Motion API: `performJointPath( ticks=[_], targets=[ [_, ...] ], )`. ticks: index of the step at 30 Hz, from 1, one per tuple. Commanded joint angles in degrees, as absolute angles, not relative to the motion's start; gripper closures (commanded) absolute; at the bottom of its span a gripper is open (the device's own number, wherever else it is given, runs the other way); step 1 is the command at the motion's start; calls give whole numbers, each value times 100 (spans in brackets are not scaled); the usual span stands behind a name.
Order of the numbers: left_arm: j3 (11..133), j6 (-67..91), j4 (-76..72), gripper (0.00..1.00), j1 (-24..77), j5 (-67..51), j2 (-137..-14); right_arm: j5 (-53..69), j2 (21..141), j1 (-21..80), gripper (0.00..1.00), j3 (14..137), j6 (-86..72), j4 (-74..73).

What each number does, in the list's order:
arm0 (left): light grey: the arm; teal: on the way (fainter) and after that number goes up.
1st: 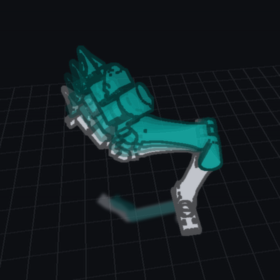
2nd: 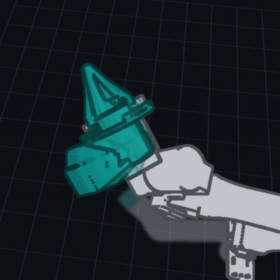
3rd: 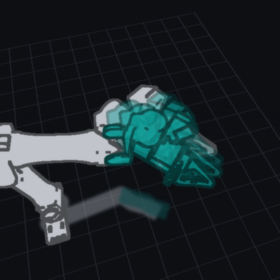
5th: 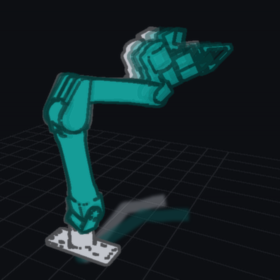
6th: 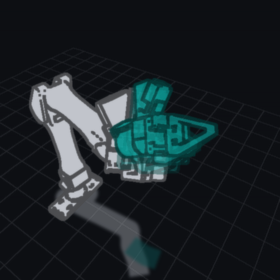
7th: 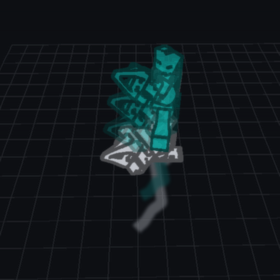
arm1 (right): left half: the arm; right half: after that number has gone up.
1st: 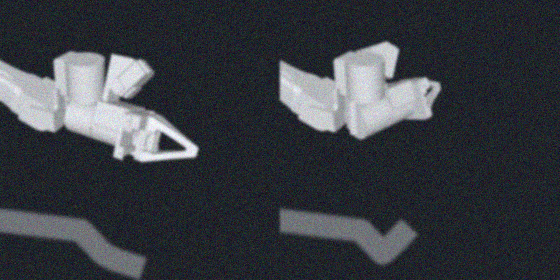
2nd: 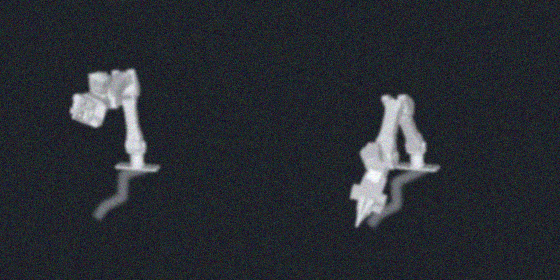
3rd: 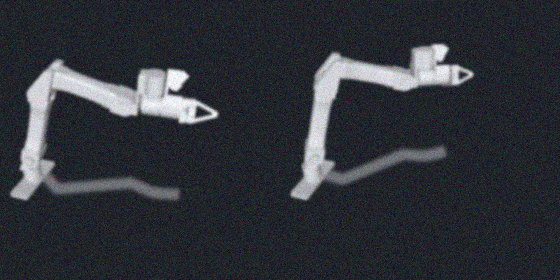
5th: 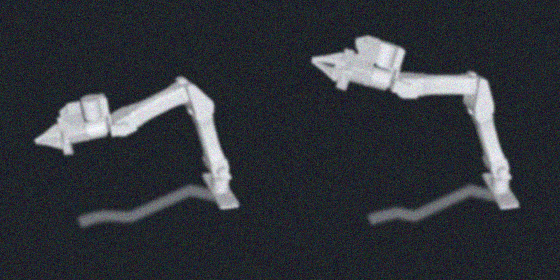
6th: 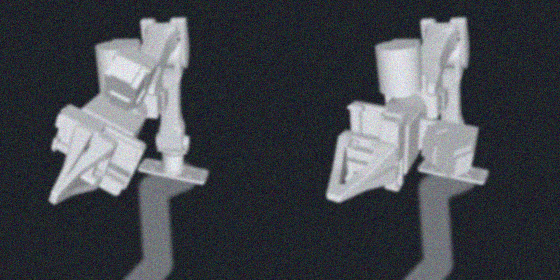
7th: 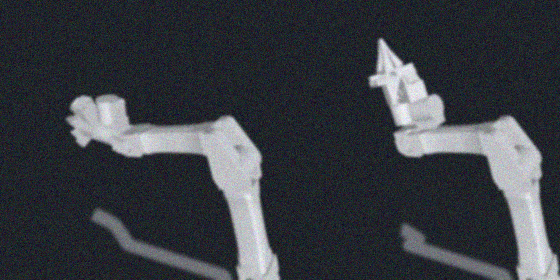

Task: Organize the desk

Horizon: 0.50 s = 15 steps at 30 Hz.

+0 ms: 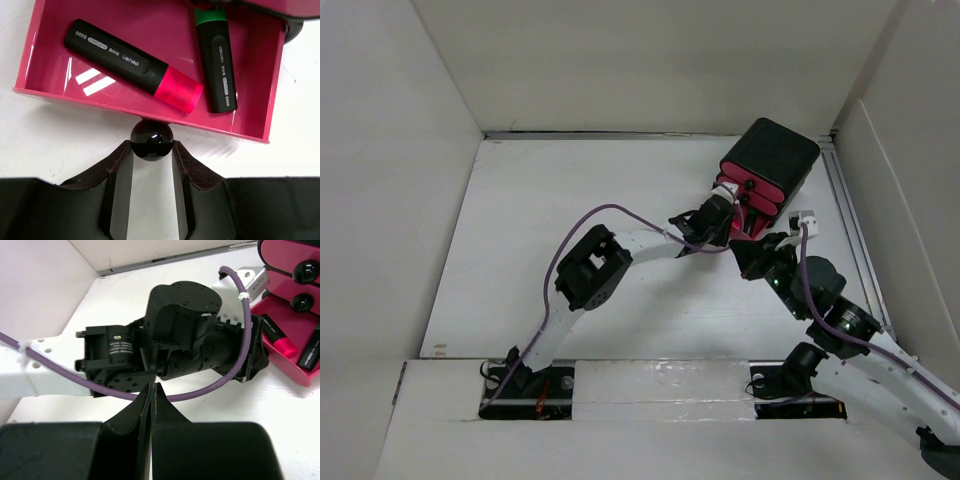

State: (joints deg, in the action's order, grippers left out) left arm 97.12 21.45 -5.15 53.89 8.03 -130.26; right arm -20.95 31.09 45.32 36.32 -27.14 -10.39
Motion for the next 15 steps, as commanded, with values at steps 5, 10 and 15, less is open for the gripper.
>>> performJointPath(
  ticks=[5,10,15],
  targets=[
    [10644,2250,-1037,92,5361,677,-13245,-2065,2997,4491,99,3929,-2628,-1002],
    [11073,2461,-1046,91,5256,615,-13552,-2100,2971,4491,98,3955,-2610,-976],
    [11522,2566,-1002,86,5256,615,-13851,-2127,2988,4491,98,3964,-2619,-967]
  ],
)
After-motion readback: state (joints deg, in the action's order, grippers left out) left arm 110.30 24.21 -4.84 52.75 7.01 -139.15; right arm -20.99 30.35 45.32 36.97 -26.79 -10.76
